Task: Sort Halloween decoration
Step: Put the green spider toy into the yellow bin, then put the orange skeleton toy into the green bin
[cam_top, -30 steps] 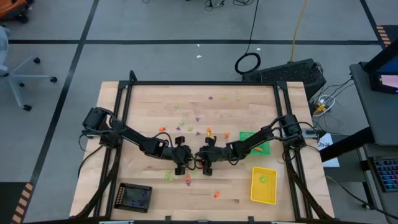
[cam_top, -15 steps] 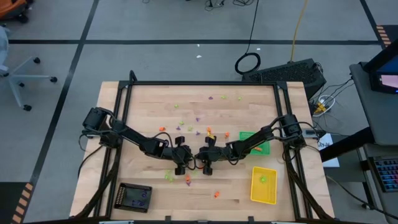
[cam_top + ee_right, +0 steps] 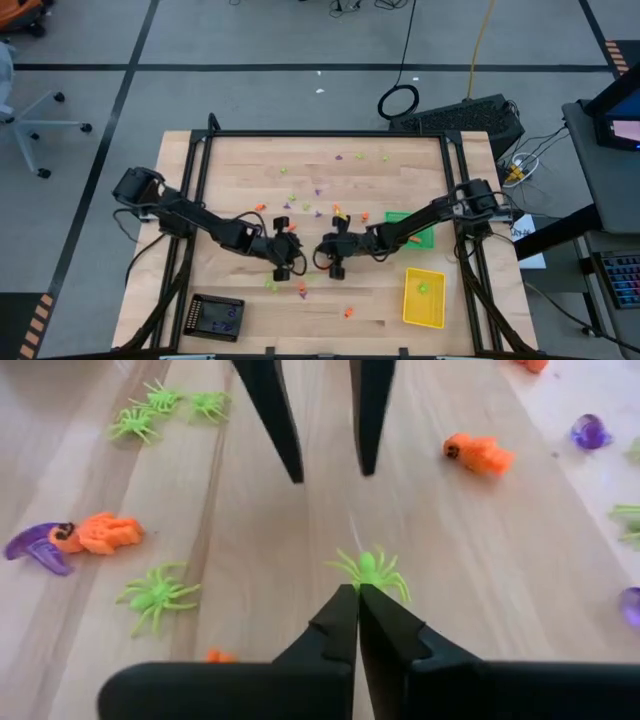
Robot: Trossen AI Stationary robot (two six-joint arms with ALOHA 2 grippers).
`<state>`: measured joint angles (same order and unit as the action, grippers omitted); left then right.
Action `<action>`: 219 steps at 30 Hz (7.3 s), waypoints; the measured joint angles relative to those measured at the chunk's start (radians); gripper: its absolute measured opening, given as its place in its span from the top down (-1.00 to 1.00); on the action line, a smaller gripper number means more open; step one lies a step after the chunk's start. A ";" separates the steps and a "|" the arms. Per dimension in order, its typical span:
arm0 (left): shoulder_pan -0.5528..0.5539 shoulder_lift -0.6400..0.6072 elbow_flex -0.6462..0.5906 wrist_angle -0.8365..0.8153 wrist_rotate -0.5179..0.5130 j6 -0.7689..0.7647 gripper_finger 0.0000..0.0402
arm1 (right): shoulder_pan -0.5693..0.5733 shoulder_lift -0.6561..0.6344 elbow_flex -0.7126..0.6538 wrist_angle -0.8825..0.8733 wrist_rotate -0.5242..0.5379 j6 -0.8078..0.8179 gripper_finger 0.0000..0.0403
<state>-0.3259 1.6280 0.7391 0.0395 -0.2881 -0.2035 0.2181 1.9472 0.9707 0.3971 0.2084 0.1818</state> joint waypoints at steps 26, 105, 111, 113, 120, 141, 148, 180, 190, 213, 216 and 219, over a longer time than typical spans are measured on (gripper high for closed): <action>-0.154 -0.090 0.002 0.066 -0.137 -0.027 0.42 | 0.359 -0.533 0.001 -0.653 0.271 -0.232 1.00; -0.161 -0.090 0.002 0.162 -0.139 -0.073 0.42 | 0.685 -0.259 0.360 -1.554 -0.183 1.003 1.00; -0.160 -0.090 0.002 0.161 -0.139 -0.073 0.42 | 0.685 -0.225 0.360 -1.567 -0.156 0.982 1.00; -0.160 -0.090 0.002 0.161 -0.139 -0.073 0.42 | 0.685 -0.216 0.360 -1.577 -0.156 0.983 1.00; -0.160 -0.090 0.002 0.161 -0.139 -0.079 0.42 | 0.678 -0.209 0.360 -1.604 -0.155 0.995 0.95; -0.179 -0.081 0.002 0.159 -0.139 -0.130 0.42 | 0.694 -0.365 0.360 -1.659 0.186 1.043 0.49; -0.216 -0.069 0.002 0.125 -0.001 0.031 0.42 | 0.695 -0.354 0.360 -1.534 0.562 0.869 0.50; -0.197 0.004 0.153 -0.165 0.141 0.157 0.42 | 0.583 -0.280 0.360 -1.093 0.705 0.410 0.50; -0.194 0.067 0.207 -0.265 -0.097 0.152 0.42 | 0.534 -0.238 0.360 -1.023 0.676 0.372 0.50; 0.364 -0.181 0.117 -0.691 0.030 0.186 0.42 | 0.497 -0.209 0.360 -1.014 0.599 0.311 0.50; 0.385 -0.181 0.117 -0.764 0.061 0.133 0.42 | 0.496 -0.209 0.360 -1.014 0.599 0.311 0.50; 0.384 -0.191 0.117 -0.794 0.106 0.159 0.42 | 0.496 -0.209 0.360 -1.013 0.599 0.311 0.50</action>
<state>0.0586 1.4372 0.8562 -0.7544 -0.1817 -0.0448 0.7143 1.7378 1.3304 -0.6163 0.8070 0.4923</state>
